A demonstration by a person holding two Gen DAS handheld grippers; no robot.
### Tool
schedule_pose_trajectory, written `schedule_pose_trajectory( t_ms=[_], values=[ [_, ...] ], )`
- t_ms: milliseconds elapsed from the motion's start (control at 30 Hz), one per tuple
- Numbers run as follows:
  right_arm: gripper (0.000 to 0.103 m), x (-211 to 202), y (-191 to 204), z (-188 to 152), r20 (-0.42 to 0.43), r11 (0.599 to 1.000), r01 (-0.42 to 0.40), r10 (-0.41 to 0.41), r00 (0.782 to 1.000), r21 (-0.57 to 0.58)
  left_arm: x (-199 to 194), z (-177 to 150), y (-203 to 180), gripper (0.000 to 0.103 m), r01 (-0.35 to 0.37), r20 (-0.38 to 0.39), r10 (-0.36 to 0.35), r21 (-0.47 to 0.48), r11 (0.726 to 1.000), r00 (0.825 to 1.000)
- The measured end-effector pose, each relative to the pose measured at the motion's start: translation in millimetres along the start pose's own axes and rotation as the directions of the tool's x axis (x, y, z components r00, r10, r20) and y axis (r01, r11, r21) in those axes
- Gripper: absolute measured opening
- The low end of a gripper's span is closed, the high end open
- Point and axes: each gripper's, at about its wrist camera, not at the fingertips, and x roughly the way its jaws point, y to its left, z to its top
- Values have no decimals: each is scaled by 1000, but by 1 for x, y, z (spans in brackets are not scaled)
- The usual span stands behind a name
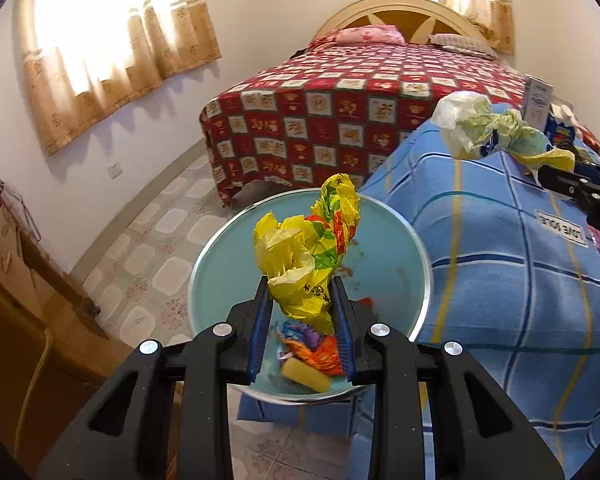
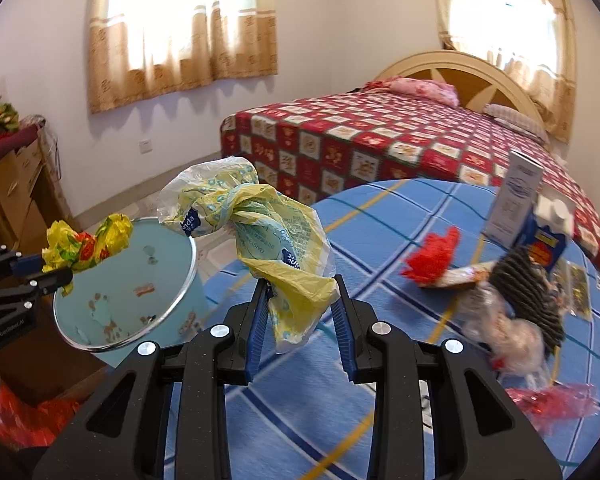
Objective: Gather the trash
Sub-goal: 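Carry both items over the blue bin and open both grippers to drop them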
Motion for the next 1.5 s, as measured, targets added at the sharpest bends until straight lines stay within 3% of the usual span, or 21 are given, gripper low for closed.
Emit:
schedule_pose_trajectory(
  t_ms=[533,1500],
  values=[
    [32,25,51,5,-40,993,-47,43,998,-109,5,-10,36,29,-62,-23,61,-39,997,998],
    [32,34,76,11,-46,982,-73,66,997,-172,12,-13,53,30,-84,-33,82,-66,994,996]
  ],
)
